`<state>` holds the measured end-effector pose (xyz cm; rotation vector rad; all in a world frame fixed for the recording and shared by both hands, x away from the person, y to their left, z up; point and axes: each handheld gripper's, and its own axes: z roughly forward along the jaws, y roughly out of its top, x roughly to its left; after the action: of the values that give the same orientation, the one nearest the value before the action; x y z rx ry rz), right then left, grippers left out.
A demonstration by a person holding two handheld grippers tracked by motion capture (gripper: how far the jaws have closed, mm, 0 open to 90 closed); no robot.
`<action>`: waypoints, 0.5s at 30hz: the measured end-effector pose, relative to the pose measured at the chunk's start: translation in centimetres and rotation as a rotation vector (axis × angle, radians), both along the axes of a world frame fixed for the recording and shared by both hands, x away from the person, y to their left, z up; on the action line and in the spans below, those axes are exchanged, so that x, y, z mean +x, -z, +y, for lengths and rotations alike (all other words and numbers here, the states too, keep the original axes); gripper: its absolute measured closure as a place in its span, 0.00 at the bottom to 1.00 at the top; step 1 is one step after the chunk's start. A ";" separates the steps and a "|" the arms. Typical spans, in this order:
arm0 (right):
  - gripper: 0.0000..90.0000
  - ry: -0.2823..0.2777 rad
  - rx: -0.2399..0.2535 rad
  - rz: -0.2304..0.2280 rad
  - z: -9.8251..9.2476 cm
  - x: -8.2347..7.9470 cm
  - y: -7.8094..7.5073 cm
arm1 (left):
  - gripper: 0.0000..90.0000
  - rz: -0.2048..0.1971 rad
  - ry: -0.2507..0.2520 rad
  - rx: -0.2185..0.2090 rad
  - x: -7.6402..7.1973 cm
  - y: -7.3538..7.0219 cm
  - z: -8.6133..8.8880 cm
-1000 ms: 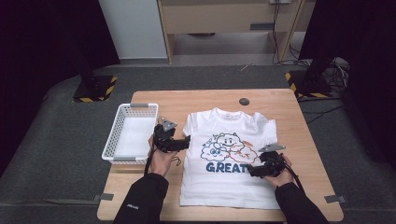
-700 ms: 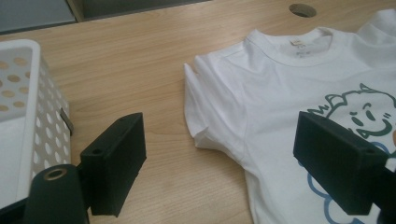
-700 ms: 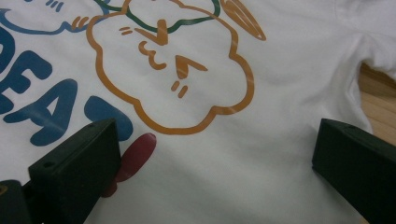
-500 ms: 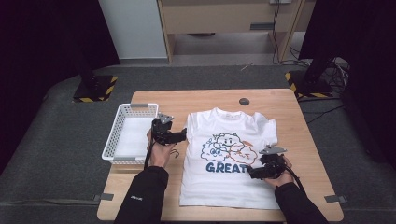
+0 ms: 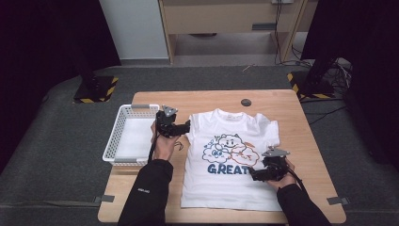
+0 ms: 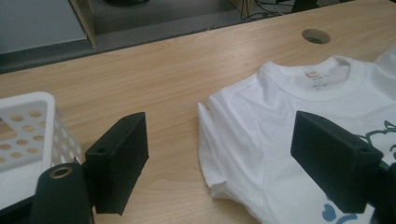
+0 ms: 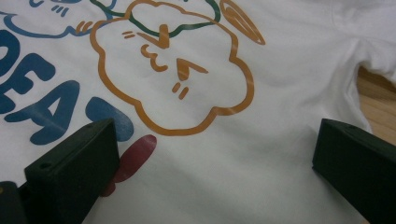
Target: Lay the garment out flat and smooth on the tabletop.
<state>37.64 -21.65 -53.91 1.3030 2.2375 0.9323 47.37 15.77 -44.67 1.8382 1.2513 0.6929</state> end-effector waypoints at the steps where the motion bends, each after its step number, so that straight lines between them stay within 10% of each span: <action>1: 0.01 -0.001 0.000 -0.003 0.0 0.0 0.0 | 0.23 -0.001 -0.001 0.000 0.2 0.2 -0.1; 15: 0.01 0.001 0.002 -0.005 0.0 0.0 0.0 | 0.36 0.080 -0.009 0.038 3.2 4.6 -0.4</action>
<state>37.59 -21.64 -53.95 1.3015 2.2323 0.9361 50.53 15.39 -49.26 1.9086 1.3072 0.6579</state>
